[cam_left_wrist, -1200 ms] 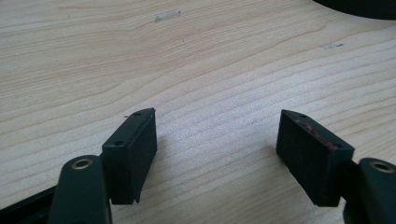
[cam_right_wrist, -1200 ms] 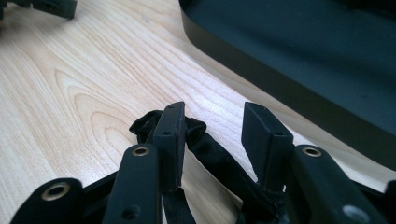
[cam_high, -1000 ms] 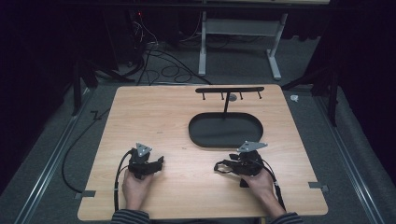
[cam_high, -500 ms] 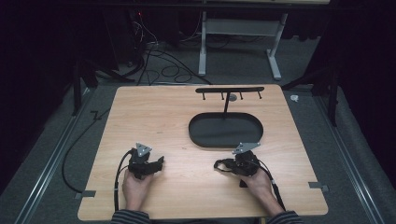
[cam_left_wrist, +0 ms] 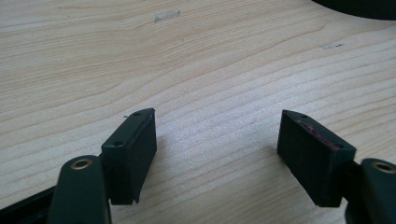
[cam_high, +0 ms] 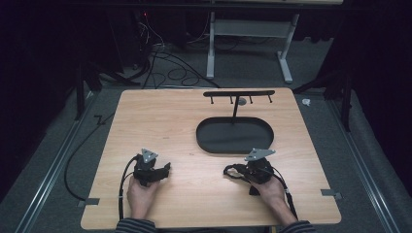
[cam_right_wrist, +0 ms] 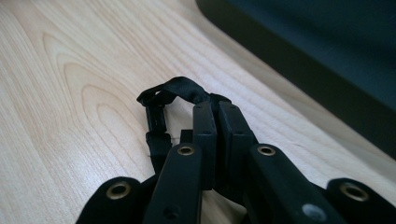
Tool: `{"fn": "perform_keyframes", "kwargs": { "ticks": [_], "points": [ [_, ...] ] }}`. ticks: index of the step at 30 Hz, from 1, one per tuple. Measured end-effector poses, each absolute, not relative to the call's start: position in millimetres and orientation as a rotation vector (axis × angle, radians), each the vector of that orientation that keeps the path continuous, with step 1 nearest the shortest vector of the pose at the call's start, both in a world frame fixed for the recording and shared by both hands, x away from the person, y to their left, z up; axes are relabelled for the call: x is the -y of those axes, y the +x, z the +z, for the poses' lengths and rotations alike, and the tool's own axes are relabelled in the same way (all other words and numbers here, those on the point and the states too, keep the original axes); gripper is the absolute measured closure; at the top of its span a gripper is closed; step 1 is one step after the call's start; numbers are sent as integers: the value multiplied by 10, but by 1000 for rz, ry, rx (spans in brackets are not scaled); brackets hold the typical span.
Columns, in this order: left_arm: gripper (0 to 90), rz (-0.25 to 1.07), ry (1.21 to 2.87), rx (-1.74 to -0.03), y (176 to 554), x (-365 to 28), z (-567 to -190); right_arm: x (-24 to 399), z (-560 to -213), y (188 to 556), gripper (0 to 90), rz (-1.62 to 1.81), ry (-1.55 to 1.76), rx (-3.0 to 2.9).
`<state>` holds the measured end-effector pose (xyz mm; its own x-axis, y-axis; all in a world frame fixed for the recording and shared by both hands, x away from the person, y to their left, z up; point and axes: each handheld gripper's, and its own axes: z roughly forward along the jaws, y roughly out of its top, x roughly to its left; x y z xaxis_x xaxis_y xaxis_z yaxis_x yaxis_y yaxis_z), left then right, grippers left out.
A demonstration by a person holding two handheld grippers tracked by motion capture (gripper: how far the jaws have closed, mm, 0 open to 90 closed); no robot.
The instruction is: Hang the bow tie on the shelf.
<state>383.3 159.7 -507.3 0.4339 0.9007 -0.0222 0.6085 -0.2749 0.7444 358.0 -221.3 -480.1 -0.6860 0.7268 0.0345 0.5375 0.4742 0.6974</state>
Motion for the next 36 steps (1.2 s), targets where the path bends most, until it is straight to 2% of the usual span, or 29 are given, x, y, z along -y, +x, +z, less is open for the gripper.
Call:
{"fn": "perform_keyframes", "kwargs": {
  "ticks": [21,36],
  "points": [
    [289,545,2002,-1267,3832,-1592,-5073,2557,-4350,3467,881,1105,1107,-2245],
    [288,544,2002,-1266,3833,-1593,-5072,2730,-4030,3600,882,1134,1114,-2129]
  ]
}}
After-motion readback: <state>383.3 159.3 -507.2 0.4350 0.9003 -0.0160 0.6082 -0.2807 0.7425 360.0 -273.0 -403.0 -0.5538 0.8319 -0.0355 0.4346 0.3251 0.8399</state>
